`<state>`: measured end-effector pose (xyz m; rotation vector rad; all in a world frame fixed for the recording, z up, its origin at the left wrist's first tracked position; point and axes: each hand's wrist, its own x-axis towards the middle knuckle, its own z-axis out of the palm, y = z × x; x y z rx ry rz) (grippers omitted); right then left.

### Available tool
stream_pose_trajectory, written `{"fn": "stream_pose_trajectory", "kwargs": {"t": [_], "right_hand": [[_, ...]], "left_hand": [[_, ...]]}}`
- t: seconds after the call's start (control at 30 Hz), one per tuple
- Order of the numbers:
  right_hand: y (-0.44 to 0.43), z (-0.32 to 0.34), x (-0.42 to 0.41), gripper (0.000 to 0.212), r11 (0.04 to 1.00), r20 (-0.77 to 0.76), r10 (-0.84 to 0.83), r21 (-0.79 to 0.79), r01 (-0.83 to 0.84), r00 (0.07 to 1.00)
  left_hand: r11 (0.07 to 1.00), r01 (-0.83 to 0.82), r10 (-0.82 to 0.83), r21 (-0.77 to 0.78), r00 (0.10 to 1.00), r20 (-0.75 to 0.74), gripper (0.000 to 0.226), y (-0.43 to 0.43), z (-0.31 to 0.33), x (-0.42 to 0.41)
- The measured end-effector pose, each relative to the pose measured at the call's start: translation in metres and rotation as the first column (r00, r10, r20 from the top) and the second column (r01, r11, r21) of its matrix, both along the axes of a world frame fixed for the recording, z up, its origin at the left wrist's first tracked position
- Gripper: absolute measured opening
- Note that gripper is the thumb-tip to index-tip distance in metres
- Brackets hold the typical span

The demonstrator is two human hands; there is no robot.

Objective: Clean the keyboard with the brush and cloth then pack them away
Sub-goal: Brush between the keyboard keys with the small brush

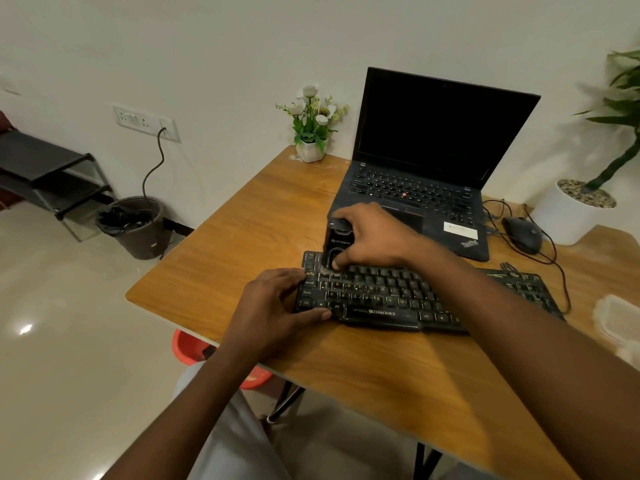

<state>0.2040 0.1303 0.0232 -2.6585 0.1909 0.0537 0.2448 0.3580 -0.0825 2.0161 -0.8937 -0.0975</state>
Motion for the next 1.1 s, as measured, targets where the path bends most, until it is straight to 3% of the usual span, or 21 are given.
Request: {"fn": "stream_pose_trajectory", "kwargs": {"t": [0.23,0.53,0.8,1.1], "right_hand": [[-0.035,0.006,-0.03,0.039,0.997,-0.039,-0.073,-0.029,0.071,0.997],[0.024,-0.007,0.005,0.041,0.999,0.064,0.045,0.027,-0.047,0.997],[-0.01,0.001,-0.019,0.044,0.997,-0.036,0.047,-0.058,-0.049,0.998],[0.013,-0.006,0.008,0.043,1.0,0.061,0.024,-0.004,-0.024,0.998]], "left_hand": [[1.0,0.01,-0.009,0.013,1.0,-0.011,0.087,-0.001,-0.001,0.001],[0.998,-0.038,0.032,-0.04,0.99,-0.139,0.078,-0.001,0.006,-0.002],[0.998,-0.037,0.027,-0.056,0.986,-0.162,0.083,-0.002,0.008,-0.002],[0.997,-0.03,0.017,-0.077,0.986,-0.164,0.077,-0.002,0.007,-0.002]]}}
